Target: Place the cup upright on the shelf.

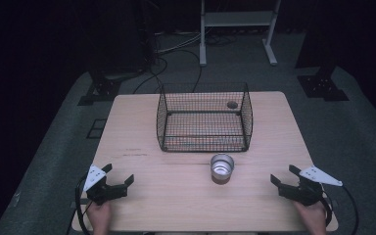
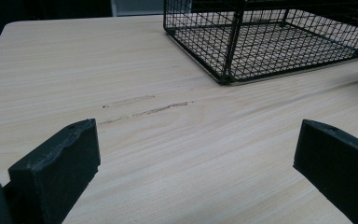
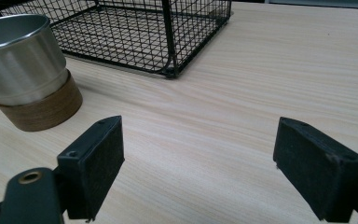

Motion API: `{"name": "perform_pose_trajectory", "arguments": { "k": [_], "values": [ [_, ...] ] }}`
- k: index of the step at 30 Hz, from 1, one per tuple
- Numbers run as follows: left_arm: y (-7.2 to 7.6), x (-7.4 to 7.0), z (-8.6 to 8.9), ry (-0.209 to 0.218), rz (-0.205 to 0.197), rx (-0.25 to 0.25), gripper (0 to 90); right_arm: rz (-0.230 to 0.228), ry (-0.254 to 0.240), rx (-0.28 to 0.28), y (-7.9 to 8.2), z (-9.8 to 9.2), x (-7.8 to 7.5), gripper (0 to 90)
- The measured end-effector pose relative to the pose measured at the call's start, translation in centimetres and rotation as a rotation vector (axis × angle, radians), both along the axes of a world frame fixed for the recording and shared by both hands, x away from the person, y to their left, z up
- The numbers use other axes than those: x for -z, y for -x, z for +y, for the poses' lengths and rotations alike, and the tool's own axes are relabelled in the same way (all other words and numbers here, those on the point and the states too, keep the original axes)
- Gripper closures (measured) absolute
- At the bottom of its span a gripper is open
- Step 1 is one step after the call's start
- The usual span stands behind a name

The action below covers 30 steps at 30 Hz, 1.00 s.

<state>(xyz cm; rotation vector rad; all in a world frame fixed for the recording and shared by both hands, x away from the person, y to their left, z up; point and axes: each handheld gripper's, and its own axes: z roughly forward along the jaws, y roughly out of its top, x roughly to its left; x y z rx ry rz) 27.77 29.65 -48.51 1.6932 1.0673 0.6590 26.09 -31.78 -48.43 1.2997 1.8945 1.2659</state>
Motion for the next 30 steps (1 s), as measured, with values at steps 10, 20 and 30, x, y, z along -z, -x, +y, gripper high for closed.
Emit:
{"name": "perform_pose_trajectory", "arguments": {
  "k": [10,20,30],
  "values": [
    [0.1,0.0,0.0,-0.007,-0.001,0.002,0.0,-0.014,-0.012,-0.019,0.1,0.4,-0.4,15.3],
    [0.1,0.0,0.0,-0.006,-0.003,0.004,0.0,-0.014,-0.001,-0.049,0.2,1.2,-0.9,14.3],
    [0.1,0.0,0.0,-0.005,-0.003,0.002,0.0,-0.02,0.019,-0.087,0.3,2.2,-1.3,14.0]
  ]
}}
